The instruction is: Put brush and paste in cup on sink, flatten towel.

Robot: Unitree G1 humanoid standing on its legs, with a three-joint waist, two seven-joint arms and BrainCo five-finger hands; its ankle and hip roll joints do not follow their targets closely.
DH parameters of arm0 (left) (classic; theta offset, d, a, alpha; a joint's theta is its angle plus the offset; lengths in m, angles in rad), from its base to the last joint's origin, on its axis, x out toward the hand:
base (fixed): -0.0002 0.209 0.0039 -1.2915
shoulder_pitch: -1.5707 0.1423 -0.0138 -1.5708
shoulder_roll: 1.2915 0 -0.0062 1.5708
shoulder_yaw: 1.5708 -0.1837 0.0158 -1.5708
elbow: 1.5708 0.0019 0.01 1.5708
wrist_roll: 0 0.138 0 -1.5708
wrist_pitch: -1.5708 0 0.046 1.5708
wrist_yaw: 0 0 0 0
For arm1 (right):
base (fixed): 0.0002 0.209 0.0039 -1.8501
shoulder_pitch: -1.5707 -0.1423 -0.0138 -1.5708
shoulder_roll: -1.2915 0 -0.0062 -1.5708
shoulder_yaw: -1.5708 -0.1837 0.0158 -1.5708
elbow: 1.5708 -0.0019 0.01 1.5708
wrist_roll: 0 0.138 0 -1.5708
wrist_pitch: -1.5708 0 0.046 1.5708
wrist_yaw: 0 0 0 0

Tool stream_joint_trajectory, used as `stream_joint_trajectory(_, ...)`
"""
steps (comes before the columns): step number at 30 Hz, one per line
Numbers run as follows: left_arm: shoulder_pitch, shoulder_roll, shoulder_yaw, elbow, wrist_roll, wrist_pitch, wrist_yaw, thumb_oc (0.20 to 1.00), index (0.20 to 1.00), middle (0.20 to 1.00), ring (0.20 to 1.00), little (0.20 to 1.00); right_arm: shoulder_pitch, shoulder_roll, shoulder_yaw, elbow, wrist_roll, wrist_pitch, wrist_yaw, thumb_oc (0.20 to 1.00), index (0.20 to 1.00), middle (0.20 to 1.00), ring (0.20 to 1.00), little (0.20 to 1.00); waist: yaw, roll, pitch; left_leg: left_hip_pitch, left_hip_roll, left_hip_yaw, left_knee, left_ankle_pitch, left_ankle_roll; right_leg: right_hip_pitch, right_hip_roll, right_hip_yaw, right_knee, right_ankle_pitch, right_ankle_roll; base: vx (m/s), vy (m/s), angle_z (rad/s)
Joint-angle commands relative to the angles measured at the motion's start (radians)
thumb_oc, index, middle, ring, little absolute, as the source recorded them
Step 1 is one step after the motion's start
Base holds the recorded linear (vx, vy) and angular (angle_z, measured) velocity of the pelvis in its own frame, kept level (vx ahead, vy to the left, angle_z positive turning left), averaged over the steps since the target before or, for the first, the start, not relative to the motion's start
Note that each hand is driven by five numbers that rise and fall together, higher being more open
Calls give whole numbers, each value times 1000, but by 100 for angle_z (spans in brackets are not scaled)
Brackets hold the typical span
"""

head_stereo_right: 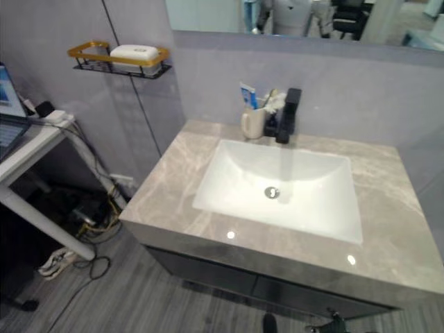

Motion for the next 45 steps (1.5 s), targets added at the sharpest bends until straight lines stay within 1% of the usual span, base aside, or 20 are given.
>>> stream_joint_trajectory(1,-67,2,-55,-21,271,38,-81,1000,1000,1000,1000,1000,-67,-19,51,-14,14,-12,-5,1000,1000,1000,1000,1000,-24,38,90,6,3,-27,7,-11,46,-56,110,-7,150,-50,-34,-173,61,-37)
stream_joint_trajectory(2,-71,-8,-152,-51,382,31,-85,1000,1000,1000,1000,1000,-67,-16,65,1,15,-12,-3,1000,1000,1000,1000,1000,-27,42,98,6,11,-12,1,-1,46,-47,136,-35,191,-91,-50,-225,87,-55)
stream_joint_trajectory(4,-86,-1,-256,-168,430,8,-39,1000,1000,1000,1000,1000,-69,-11,78,41,29,-17,-10,1000,1000,1000,1000,1000,-22,54,107,-8,25,17,-8,18,51,-42,171,-91,293,-169,-74,-189,92,-115)
stream_joint_trajectory(5,-108,10,-324,-254,424,-12,-15,1000,1000,1000,1000,1000,-76,-5,76,85,39,-15,-26,1000,1000,1000,1000,1000,-7,63,106,-20,35,45,-7,25,52,-21,168,-168,351,-229,-87,-152,72,-105)
stream_joint_trajectory(8,-125,16,-401,-330,443,-30,-14,1000,1000,1000,1000,1000,-87,6,67,137,45,-10,-44,1000,1000,1000,1000,1000,1,65,104,-35,40,79,-4,27,52,11,170,-209,371,-272,-91,-125,18,-49)
stream_joint_trajectory(11,-141,25,-422,-330,455,-31,-1,1000,1000,1000,1000,1000,-100,11,68,169,41,-7,-54,1000,1000,1000,1000,1000,12,66,96,-44,43,128,-5,33,55,36,170,-226,376,-286,-90,-102,-13,-77)
stream_joint_trajectory(13,-160,15,-426,-267,499,-3,11,1000,1000,1000,1000,1000,-119,15,50,176,76,-6,-64,1000,1000,1000,1000,1000,30,59,79,-57,41,198,-7,23,57,101,152,-285,366,-318,-77,-96,-64,-114)
stream_joint_trajectory(15,-159,17,-388,-215,514,7,32,1000,1000,1000,1000,1000,-129,46,-25,177,260,-23,-43,1000,1000,1000,1000,1000,50,51,60,-71,57,321,-11,21,58,134,146,-382,319,-298,-66,-123,-78,-141)
stream_joint_trajectory(17,-168,32,-383,-237,518,-2,70,1000,1000,1000,1000,1000,-131,60,-49,192,321,-29,-36,1000,1000,1000,1000,1000,63,51,63,-87,69,364,1,27,52,136,154,-411,272,-304,-70,-69,-70,-169)
stream_joint_trajectory(23,-206,19,-405,-237,530,6,75,1000,1000,1000,1000,1000,-89,51,15,261,184,-6,-41,1000,1000,1000,1000,1000,60,55,83,-126,85,397,18,51,36,145,228,-325,157,-326,-102,-66,-98,-75)
stream_joint_trajectory(25,-250,102,-542,-385,726,-36,161,1000,1000,1000,1000,1000,-60,54,40,265,127,-15,-66,1000,1000,1000,1000,1000,59,67,96,-157,87,357,-2,97,10,157,250,-301,95,-322,-115,-94,-168,-28)
stream_joint_trajectory(31,-298,132,-622,-404,821,-66,102,1000,1000,1000,1000,1000,-27,14,-8,237,169,-45,-63,1000,1000,1000,1000,1000,5,69,127,-203,124,364,92,84,-19,159,269,-226,43,-300,-129,-74,-112,-12)
stream_joint_trajectory(32,-308,130,-614,-399,817,-65,110,1000,1000,1000,1000,1000,-30,12,-1,233,162,-45,-63,1000,1000,1000,1000,1000,2,60,138,-218,139,349,142,73,-30,166,271,-207,30,-295,-131,-135,-126,-36)
stream_joint_trajectory(33,-343,169,-674,-463,887,-68,156,1000,1000,1000,1000,1000,-61,-3,58,208,141,-65,-59,1000,1000,1000,1000,1000,51,36,180,-282,97,103,225,71,-24,148,275,-149,42,-284,-149,-153,-152,-32)
stream_joint_trajectory(34,-352,184,-689,-489,892,-67,172,1000,1000,1000,1000,1000,-88,-12,83,187,145,-77,-58,1000,1000,1000,1000,1000,86,33,193,-300,40,-77,226,44,-17,129,284,-96,62,-284,-151,-145,-99,-38)
stream_joint_trajectory(35,-353,185,-689,-490,892,-67,172,1000,1000,1000,1000,1000,-90,-11,83,187,145,-77,-58,1000,1000,1000,1000,1000,84,34,193,-303,40,-79,225,48,-16,125,284,-99,64,-283,-151,-37,-57,-122)
stream_joint_trajectory(37,-367,206,-655,-488,866,-51,187,1000,1000,1000,1000,1000,-91,-39,94,88,166,-93,-46,1000,1000,1000,1000,1000,73,29,194,-331,70,-177,216,67,-22,91,303,12,89,-271,-141,38,10,-227)
stream_joint_trajectory(40,-355,210,-616,-460,812,-60,195,1000,1000,1000,1000,1000,-102,-64,93,47,187,-110,-31,1000,1000,1000,1000,1000,84,28,198,-354,21,-334,234,65,-17,74,328,120,104,-274,-142,84,112,-149)
stream_joint_trajectory(43,-355,221,-582,-462,757,-74,192,1000,1000,1000,1000,1000,-88,-77,66,37,208,-108,-14,1000,1000,1000,1000,1000,64,43,202,-358,27,-286,234,69,-22,64,335,179,118,-277,-138,42,143,-160)
stream_joint_trajectory(45,-281,272,-558,-598,724,-121,181,1000,1000,1000,1000,1000,-80,-86,37,79,204,-101,5,1000,1000,1000,1000,1000,69,56,201,-326,21,-234,203,51,5,34,322,215,146,-287,-127,26,277,-85)
